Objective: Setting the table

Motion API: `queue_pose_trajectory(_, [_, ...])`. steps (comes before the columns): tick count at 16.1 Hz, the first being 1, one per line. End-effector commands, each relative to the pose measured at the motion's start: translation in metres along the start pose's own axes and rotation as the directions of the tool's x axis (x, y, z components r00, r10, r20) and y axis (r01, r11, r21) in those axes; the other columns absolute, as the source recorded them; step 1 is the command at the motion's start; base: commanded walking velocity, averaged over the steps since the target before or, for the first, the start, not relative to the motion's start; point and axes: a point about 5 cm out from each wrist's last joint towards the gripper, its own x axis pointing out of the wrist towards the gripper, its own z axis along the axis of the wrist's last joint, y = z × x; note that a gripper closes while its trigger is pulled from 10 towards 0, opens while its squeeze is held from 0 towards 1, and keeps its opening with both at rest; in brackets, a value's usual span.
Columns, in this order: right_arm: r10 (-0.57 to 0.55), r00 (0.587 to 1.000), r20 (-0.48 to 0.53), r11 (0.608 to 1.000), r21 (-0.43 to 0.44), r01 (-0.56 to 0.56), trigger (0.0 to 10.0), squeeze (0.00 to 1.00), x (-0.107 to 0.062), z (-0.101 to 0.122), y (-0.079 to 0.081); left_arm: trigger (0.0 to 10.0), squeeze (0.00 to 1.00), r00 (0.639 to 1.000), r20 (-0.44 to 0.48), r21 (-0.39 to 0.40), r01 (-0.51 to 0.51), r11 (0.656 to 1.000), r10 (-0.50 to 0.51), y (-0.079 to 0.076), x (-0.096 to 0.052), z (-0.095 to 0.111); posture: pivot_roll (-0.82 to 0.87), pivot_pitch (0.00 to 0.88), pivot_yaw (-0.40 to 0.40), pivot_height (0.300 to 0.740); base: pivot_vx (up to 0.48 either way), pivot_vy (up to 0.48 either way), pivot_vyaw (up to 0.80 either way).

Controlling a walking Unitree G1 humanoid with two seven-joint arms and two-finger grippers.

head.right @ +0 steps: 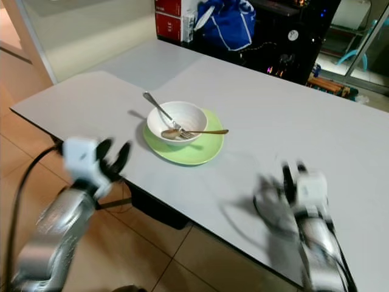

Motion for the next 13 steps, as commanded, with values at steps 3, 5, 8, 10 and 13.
queue_pose_trajectory(3, [0.148, 0.989, -0.020, 0.989, 0.021, -0.147, 10.0, 0.00, -0.018, -0.007, 0.021, 10.0, 0.00, 0.997, -0.073, 0.013, -0.016, 1.000, 0.017, -0.001, -0.018, -0.034, -0.03, 0.000, 0.011, 0.740, 0.000, 0.000, 0.00])
queue_pose_trajectory(5, [0.202, 0.979, -0.001, 0.978, 0.057, -0.202, 10.0, 0.00, -0.018, -0.005, 0.037, 10.0, 0.00, 0.995, -0.093, 0.016, -0.035, 0.999, 0.036, 0.002, -0.021, -0.041, -0.03, 0.000, 0.009, 0.740, 0.000, 0.000, 0.00])
queue_pose_trajectory(8, [0.246, 0.969, 0.037, 0.967, 0.060, -0.248, 10.0, 0.00, -0.010, 0.005, 0.058, 10.0, 0.00, 0.997, -0.062, 0.036, -0.035, 0.999, 0.037, 0.002, -0.016, -0.036, -0.03, 0.000, 0.014, 0.740, 0.000, 0.000, 0.00])
queue_pose_trajectory(10, [0.252, 0.967, 0.040, 0.965, 0.067, -0.255, 10.0, 0.00, -0.009, 0.005, 0.061, 10.0, 0.00, 0.999, -0.042, 0.050, -0.032, 0.998, 0.034, 0.000, -0.009, -0.033, -0.03, 0.000, 0.016, 0.740, 0.000, 0.000, 0.00])
queue_pose_trajectory(13, [0.200, 0.976, 0.083, 0.977, 0.059, -0.205, 10.0, 0.00, -0.003, 0.015, 0.058, 10.0, 0.00, 1.000, -0.008, 0.083, -0.001, 0.997, 0.002, -0.002, -0.006, -0.027, -0.03, 0.000, 0.015, 0.740, 0.000, 0.000, 0.00])
